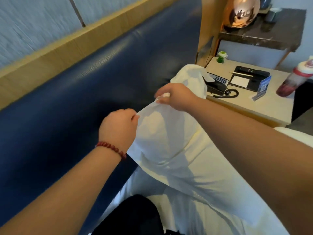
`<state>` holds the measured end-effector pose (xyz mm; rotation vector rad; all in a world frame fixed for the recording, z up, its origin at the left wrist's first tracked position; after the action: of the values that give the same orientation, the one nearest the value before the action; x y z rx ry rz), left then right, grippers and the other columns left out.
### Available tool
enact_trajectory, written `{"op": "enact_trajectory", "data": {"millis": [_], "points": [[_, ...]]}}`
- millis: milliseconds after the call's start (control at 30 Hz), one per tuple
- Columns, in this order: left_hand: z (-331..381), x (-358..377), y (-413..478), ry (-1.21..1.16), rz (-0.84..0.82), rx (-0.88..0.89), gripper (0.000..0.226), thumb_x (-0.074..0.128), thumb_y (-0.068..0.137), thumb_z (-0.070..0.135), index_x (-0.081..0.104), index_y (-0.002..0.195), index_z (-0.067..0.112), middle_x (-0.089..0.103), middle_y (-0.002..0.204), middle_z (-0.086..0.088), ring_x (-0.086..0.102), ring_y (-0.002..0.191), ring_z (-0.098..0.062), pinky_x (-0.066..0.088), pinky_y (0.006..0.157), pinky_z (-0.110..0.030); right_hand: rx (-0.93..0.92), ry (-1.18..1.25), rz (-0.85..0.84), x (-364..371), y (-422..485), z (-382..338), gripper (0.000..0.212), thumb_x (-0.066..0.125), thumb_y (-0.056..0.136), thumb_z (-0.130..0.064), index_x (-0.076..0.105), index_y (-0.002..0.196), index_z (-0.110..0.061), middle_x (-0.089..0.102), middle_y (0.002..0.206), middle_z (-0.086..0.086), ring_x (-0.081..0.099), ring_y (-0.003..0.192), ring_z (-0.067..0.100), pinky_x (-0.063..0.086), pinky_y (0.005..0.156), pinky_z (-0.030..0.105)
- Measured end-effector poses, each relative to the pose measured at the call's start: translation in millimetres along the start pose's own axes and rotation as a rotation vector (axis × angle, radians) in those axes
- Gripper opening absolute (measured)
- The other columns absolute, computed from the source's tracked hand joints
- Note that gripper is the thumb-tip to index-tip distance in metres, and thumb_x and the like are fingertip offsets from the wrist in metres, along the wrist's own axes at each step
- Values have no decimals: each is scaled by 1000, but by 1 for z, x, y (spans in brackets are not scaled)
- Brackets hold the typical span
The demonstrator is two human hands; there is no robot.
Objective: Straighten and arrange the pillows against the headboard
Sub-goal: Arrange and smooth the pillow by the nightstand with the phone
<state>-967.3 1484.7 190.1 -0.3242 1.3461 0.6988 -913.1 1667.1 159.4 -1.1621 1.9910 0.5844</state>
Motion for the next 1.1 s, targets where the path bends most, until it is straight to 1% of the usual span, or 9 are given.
{"op": "enact_trajectory", "data": {"millis": [100, 167, 267, 433, 600, 767, 833, 933, 1100], "points": [[-17, -2, -1, -276, -34, -98, 28, 54, 96, 32, 63, 75, 16, 60, 62, 2, 57, 59, -15, 50, 55, -31, 108, 72, -39, -10, 11, 8, 16, 65, 93, -36, 68, 89, -21, 64, 81, 1, 61, 73, 15, 42, 63, 20], [-24, 8, -2, -427, -62, -178, 26, 54, 96, 32, 61, 77, 17, 59, 64, 5, 55, 60, -13, 43, 53, -27, 107, 43, -79, -8, 17, 4, 16, 65, 93, -37, 65, 86, -22, 60, 74, -1, 57, 67, 14, 41, 58, 20], [-31, 24, -5, -574, -70, -271, 24, 53, 97, 31, 58, 79, 17, 55, 64, 7, 49, 58, -8, 35, 52, -25, 88, -2, -99, -1, 27, 2, 16, 66, 92, -36, 65, 88, -21, 59, 79, -2, 55, 72, 14, 42, 58, 20], [-41, 42, -8, -651, -63, -352, 22, 52, 98, 28, 61, 82, 15, 58, 65, 5, 51, 60, -10, 39, 54, -25, 63, -198, -134, 12, 42, 8, 29, 66, 89, -48, 66, 89, -19, 61, 84, 3, 57, 81, 21, 40, 61, 25], [-38, 53, -10, -554, -143, -300, 21, 45, 101, 20, 66, 99, 20, 62, 86, 11, 55, 78, -6, 36, 59, -11, -115, -645, 157, -2, 39, 7, 45, 53, 91, -59, 70, 100, -19, 61, 99, 4, 48, 95, 21, 31, 73, 30], [-13, 29, -22, -505, -45, -110, 41, 47, 99, 9, 51, 140, 13, 48, 140, 3, 47, 127, -14, 35, 99, -17, -132, -360, 257, -31, 16, 38, 45, 55, 92, -56, 65, 120, -22, 60, 129, 1, 49, 121, 23, 38, 97, 37], [7, 13, -22, -398, 82, 41, 44, 55, 95, 11, 53, 138, 15, 46, 143, 2, 41, 130, -17, 36, 105, -29, -94, -376, 192, -33, 13, 53, 46, 59, 91, -53, 61, 129, -28, 55, 139, -3, 44, 131, 21, 35, 105, 40], [38, 1, -2, -278, 162, 131, 41, 59, 93, 20, 56, 133, 21, 52, 139, 5, 43, 128, -20, 35, 103, -42, -23, -363, 204, -41, 19, 67, 30, 60, 95, -39, 67, 121, -28, 53, 142, -2, 41, 134, 21, 32, 110, 41], [68, 43, 71, -308, -208, 36, 54, 48, 100, 34, 34, 148, 14, 39, 150, -5, 37, 137, -24, 36, 108, -36, 137, -147, 129, -59, 37, 64, 29, 54, 99, -35, 68, 119, -20, 63, 115, 3, 55, 105, 21, 43, 89, 27]]}}
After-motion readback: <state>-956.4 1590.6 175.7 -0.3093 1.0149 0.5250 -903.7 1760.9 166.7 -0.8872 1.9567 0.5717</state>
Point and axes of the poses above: each hand's wrist, its own y-axis towards the middle knuckle, its own x-axis out of the palm, z = x × y, the point moved 9 cm from there along y, towards the middle knuckle
